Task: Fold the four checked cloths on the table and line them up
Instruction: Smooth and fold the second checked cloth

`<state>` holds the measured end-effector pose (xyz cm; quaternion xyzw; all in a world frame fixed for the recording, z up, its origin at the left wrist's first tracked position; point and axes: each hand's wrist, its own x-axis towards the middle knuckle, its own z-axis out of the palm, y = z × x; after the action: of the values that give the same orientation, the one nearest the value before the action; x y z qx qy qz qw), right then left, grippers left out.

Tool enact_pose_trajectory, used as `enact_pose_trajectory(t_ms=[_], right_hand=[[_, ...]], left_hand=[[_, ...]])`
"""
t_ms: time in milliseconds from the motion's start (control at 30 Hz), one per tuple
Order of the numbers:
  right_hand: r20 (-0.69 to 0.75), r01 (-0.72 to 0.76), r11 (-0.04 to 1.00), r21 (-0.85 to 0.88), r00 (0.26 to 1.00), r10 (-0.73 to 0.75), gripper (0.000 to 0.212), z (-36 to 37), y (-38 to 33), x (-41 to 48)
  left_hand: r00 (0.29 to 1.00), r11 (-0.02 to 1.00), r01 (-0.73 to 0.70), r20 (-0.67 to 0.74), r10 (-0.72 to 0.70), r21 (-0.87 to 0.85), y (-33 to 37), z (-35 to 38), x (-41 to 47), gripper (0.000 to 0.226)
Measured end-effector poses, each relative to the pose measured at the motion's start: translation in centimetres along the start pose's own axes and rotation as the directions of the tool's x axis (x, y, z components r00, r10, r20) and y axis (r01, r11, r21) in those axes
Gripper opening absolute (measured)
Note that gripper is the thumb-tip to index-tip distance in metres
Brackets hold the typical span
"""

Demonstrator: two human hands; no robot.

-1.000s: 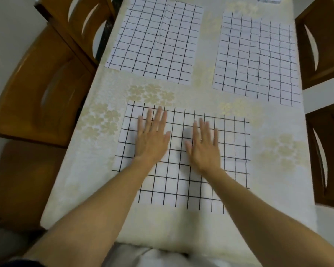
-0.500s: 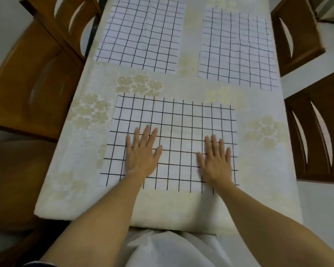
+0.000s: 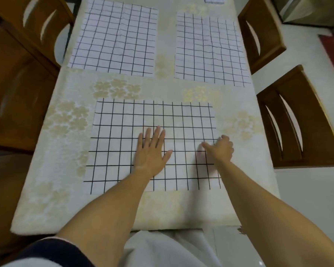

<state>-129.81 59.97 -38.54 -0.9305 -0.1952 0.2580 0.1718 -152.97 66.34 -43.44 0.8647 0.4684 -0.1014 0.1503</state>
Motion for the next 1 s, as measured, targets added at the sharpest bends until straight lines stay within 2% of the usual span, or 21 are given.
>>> enact_pose_trajectory(t_ms=[100,233,333,433,500,600,633,700,867,1000], right_hand=[[0.105,-0.162,0.981,0.106,0.983,0.151,0.068,-0.6,0.1,1.7],[0.183,-0.261,0.952,0.161,0.956,0.231,0.061,-1.5,0.0,2.6],[0.114,-0.11,0.967,0.23,0.99,0.085,0.034,-2.5,-0.4,1.9],[0.074,0.049,0.966,0.254,0.995,-0.07,0.029,-3.4,-0.7,0.3],[0.055,0.148,0.965,0.217,0.985,-0.164,0.022,-3.8,-1.2,-0.5],[0.035,0.306,0.949,0.071,0.95,-0.309,0.012,-4.3,-2.6,-1.7],[0.024,0.36,0.933,0.023,0.933,-0.36,0.012,-4.5,-3.1,-2.2],[0.006,0.437,0.899,-0.03,0.899,-0.438,0.024,-4.8,-4.1,-3.3],[0.07,0.528,0.849,0.016,0.847,-0.527,0.044,-5.8,-7.6,-6.5],[0.128,0.577,0.815,0.042,0.806,-0.577,0.039,-6.5,-10.4,-8.8]], left_hand=[[1.0,1.0,0.003,-0.02,-0.003,0.005,-0.2,0.1,0.0,0.078],[0.999,1.0,-0.001,-0.04,0.0,-0.008,-0.3,0.1,0.0,0.079],[0.999,1.0,0.006,-0.045,-0.007,-0.026,-0.3,0.0,-0.2,0.079],[0.997,0.99,0.014,-0.071,-0.024,-0.141,-0.5,-0.8,0.0,0.074],[0.992,0.98,0.018,-0.12,-0.043,-0.199,-1.2,-1.5,0.5,0.066],[0.99,0.993,0.059,-0.12,-0.072,-0.105,-2.7,-1.3,1.1,0.063],[0.99,0.994,0.064,-0.118,-0.074,-0.087,-3.0,-1.1,1.1,0.063],[0.99,0.996,0.059,-0.122,-0.067,-0.074,-3.0,-0.6,1.1,0.063],[0.988,0.996,0.055,-0.143,-0.065,-0.073,-3.1,-0.5,1.2,0.062],[0.985,0.995,0.066,-0.153,-0.076,-0.069,-3.1,-0.4,1.2,0.061]])
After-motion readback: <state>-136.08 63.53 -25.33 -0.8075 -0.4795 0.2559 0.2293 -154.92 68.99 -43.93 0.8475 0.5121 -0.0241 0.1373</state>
